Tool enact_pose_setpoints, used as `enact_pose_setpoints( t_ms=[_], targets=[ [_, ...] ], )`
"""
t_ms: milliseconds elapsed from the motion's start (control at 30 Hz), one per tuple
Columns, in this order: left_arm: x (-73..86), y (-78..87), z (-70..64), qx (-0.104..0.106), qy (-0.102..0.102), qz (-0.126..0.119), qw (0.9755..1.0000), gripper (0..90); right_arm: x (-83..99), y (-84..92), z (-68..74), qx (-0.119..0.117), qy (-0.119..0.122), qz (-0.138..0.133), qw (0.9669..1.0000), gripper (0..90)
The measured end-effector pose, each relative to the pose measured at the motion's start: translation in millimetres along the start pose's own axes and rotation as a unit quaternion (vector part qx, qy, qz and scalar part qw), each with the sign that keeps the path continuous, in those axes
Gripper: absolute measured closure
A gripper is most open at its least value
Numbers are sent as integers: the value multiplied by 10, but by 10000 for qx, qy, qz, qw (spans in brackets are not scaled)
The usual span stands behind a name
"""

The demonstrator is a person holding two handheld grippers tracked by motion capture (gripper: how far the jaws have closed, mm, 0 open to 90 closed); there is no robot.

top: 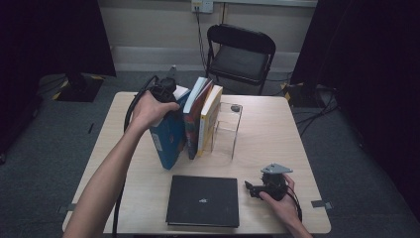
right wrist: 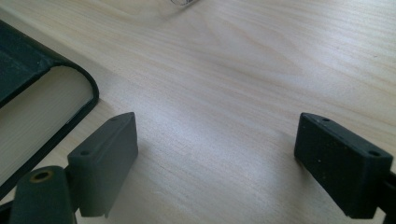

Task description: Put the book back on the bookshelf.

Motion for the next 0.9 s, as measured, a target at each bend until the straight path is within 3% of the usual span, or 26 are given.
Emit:
enact_pose_setpoints(
  t_ms=[100,267,467,700,900],
  targets=[
    [-7,5,-28,-43,-12,-2,10000,613,0,0,1,-3,2,0,10000,132],
    [-51,12,38,-50,162,-2,9999,615,-1,-1,4,-21,4,-4,10000,133],
    [-122,50,102,108,391,-99,9991,615,-4,-3,6,-39,12,2,10000,132],
    [-248,124,63,12,338,-163,9993,615,-4,-4,6,-36,13,2,10000,132],
    [-366,104,92,16,460,-207,9987,615,-4,-2,7,-45,11,-6,10000,134]
  ],
)
Point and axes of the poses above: each handheld gripper's, and its own axes: y roughly backward along the jaws, x roughly out of its underside, z roughly to its left, the point moved 10 cm from there along -y, roughly forward along the jaws, and after that the axes turned 9 degrees about -x, right-handed, at the moved point
